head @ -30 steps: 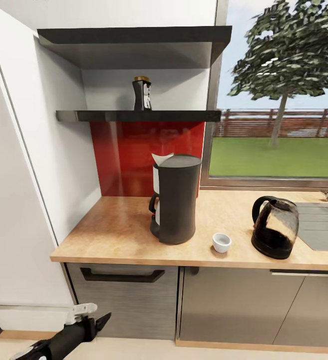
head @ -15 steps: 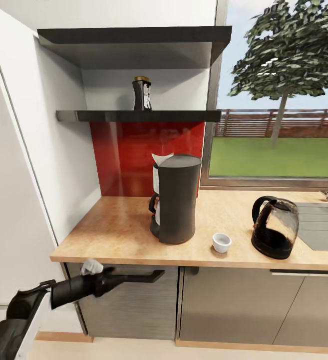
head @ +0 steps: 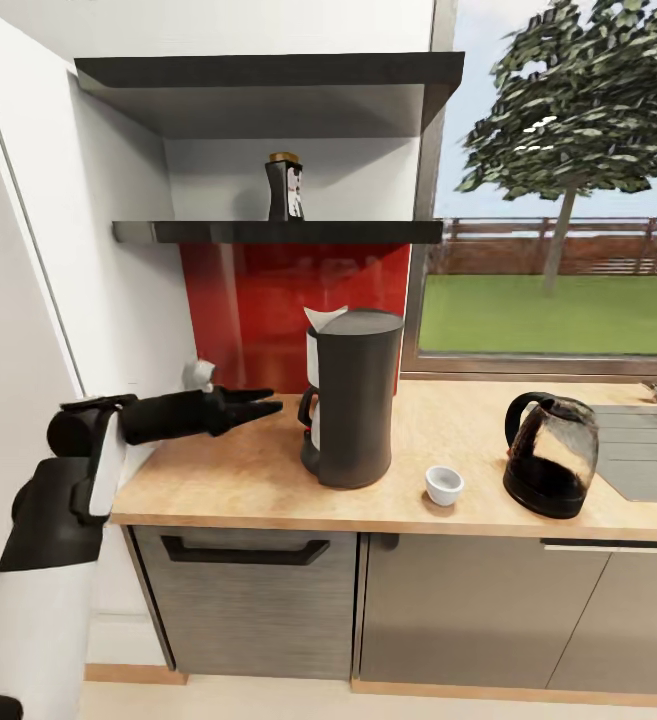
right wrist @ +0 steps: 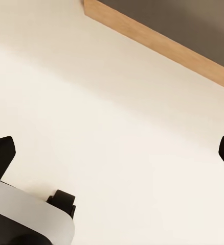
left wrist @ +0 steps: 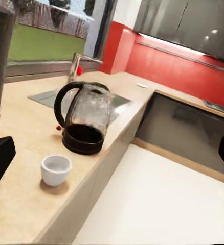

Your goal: Set up a coffee station on the kitchen countertop: keep the coffee maker on the countertop, move the bottle of coffee from the kitchen shelf to the counter next to the coffee maker, place a paper coffee filter on top of the coffee maker, put the saucer next to the coffee maker with the coffee cup on the saucer, and place the electric kettle next to the coffee maker.

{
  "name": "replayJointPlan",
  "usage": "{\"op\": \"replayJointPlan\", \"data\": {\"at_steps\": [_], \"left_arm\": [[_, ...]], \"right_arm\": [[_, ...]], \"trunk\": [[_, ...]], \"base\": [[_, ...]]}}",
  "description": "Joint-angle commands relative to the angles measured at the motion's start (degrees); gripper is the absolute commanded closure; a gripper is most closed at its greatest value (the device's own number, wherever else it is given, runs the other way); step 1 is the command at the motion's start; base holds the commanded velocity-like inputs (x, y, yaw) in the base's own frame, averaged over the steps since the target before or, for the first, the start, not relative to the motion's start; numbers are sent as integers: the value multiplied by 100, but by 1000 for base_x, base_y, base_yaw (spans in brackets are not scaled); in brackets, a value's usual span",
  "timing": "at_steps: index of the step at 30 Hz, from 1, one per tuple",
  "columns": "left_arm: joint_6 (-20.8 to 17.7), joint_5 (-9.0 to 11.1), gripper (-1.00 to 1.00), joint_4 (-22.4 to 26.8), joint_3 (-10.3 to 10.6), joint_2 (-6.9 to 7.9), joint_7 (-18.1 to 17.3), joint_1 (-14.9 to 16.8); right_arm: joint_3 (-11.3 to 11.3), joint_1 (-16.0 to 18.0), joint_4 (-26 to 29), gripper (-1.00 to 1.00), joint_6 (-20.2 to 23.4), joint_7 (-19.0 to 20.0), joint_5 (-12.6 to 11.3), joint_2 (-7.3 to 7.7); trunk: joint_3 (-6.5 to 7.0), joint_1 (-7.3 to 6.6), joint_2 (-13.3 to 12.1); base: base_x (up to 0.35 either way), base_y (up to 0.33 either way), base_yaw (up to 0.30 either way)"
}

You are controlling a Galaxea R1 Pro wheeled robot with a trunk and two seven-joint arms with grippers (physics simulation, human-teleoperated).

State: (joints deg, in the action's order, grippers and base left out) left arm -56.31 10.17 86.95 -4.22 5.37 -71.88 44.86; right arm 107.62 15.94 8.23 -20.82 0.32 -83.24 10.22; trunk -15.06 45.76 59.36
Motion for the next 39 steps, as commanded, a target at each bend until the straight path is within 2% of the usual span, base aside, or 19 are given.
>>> {"op": "replayJointPlan", "data": {"at_steps": [1,4,6,7,8,9,10,11,12,13,14,19,22,24,25,26,29,35,39], "left_arm": [[-52,8,-100,-13,31,-65,-5,218],[-61,-6,-100,-89,89,-285,2,767],[-65,-88,-100,-376,115,-556,138,1412],[-66,-131,-100,-478,118,-617,224,1599],[-70,-305,-100,-932,127,-901,842,2349],[-71,-335,-100,-1033,128,-972,1051,2510],[-72,-393,-100,-1280,130,-1128,1772,2941],[-69,-415,-100,-1415,131,-1196,2326,3201],[-68,-423,-100,-1492,131,-1226,2621,3321],[-67,-432,-100,-1683,132,-1269,3231,3556],[-66,-435,-100,-1782,132,-1284,3523,3674],[-59,-470,-100,-2293,132,-1330,4651,4335],[-57,-570,-100,-2486,132,-1344,4979,4609],[-56,-855,-100,-2605,162,-1405,5510,4807],[-56,-1126,-100,-2656,199,-1500,5984,4884],[-56,-1262,-100,-2672,215,-1537,6225,4910],[-55,-1608,-100,-2704,255,-1537,6886,4975],[-51,-1825,-100,-2665,266,-1537,7273,5012],[-47,-1890,-100,-2533,232,-1537,7394,5016]], "right_arm": [[40,6,13,-100,-19,3,-61,6],[40,6,12,-100,-19,3,-61,6],[40,6,12,-100,-19,3,-61,6],[40,6,12,-100,-19,3,-61,6],[40,6,12,-100,-19,3,-61,6],[40,6,12,-100,-19,3,-61,6],[40,6,12,-100,-17,3,-61,6],[43,6,12,-100,-15,6,-61,6],[44,6,12,-100,-14,7,-61,6],[46,6,12,-100,-9,12,-61,10],[46,6,12,-100,-8,12,-61,11],[48,-2,-6,-100,-5,15,-61,14],[48,-7,-34,-100,-5,18,-61,15],[48,-9,-50,-100,-7,18,-61,15],[48,-10,-56,-100,-7,17,-61,15],[48,-10,-59,-100,-7,18,-61,15],[48,-11,-66,-100,-9,17,-61,15],[63,-52,-68,-100,-9,20,-61,15],[121,-269,-67,-100,-4,13,-61,9]], "trunk": [[-8,1,5],[-8,1,5],[-8,1,5],[-8,1,5],[-8,1,5],[-8,1,5],[-8,1,5],[-8,1,5],[-8,1,5],[-8,1,5],[-8,1,5],[-8,1,5],[-8,1,5],[-8,1,5],[-8,1,5],[-8,1,5],[-8,1,5],[-8,1,5],[-8,1,5]], "base": [[0,0,0],[0,0,0],[0,0,0],[0,0,0],[0,0,0],[0,0,0],[0,0,0],[0,0,0],[0,0,0],[0,0,0],[0,0,0],[0,0,0],[0,0,0],[0,0,0],[0,0,0],[0,0,0],[0,0,0],[0,0,0],[0,0,0]]}}
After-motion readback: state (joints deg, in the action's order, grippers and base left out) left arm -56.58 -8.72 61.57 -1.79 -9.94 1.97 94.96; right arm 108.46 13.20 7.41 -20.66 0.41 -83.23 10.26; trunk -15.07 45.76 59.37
